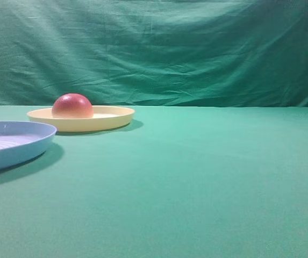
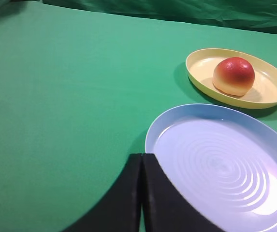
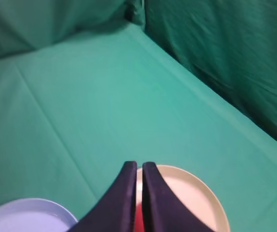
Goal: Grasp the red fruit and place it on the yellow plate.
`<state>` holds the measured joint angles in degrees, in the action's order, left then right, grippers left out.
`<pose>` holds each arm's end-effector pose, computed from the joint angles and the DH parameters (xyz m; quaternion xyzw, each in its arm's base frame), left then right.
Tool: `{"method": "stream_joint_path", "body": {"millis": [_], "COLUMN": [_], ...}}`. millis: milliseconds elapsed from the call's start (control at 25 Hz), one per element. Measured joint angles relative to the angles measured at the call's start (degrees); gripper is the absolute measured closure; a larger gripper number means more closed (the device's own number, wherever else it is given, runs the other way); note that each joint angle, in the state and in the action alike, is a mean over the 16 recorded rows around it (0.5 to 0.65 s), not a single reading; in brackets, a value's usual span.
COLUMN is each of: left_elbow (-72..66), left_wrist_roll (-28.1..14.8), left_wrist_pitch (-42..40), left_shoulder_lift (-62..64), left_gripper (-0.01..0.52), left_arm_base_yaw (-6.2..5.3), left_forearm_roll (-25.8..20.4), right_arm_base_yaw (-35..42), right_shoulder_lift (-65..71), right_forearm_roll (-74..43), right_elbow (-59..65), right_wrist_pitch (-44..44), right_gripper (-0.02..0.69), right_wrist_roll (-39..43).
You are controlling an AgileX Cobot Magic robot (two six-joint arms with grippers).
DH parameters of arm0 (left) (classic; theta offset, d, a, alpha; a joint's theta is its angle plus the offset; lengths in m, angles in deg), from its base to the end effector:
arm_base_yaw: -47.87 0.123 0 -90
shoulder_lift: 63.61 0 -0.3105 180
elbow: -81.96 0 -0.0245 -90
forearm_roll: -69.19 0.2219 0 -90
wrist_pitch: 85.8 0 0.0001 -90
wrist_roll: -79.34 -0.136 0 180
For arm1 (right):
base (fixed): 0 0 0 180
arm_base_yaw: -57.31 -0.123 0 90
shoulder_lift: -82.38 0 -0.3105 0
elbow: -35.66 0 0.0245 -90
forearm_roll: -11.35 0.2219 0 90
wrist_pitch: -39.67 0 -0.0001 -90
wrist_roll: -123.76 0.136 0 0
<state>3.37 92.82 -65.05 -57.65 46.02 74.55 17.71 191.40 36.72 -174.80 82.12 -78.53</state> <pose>0.0410 0.0032 0.1649 -0.0559 0.7925 -0.0415 0.6059 0.3051 0.3035 0.4231 -0.3783 0.7633 0.2787 0.4434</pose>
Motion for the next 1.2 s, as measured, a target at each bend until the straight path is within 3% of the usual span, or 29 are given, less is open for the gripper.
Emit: {"method": "stream_joint_path", "body": {"millis": [240, 640, 880, 1200], "left_elbow": [0.0, 0.0, 0.0, 0.0], "left_wrist_roll": [0.0, 0.0, 0.0, 0.0], "left_wrist_pitch": [0.0, 0.0, 0.0, 0.0], "left_shoulder_lift": [0.0, 0.0, 0.0, 0.0], "left_gripper": [0.514, 0.514, 0.514, 0.514], "left_arm_base_yaw": [0.00, 0.00, 0.00, 0.00], "left_forearm_roll": [0.0, 0.0, 0.0, 0.0], "right_arm_base_yaw": [2.4, 6.8, 8.8, 15.0], "right_shoulder_lift": [-5.7, -19.3, -32.6, -53.1], "right_forearm_roll": [-2.4, -18.9, -26.2, -28.9], "right_elbow": [0.0, 5.7, 17.2, 37.6], "right_wrist_pitch": [8.1, 19.8, 18.9, 11.2], "right_gripper": [0.665, 0.665, 0.665, 0.665], "right_wrist_roll": [6.2, 21.3, 25.7, 26.9]}}
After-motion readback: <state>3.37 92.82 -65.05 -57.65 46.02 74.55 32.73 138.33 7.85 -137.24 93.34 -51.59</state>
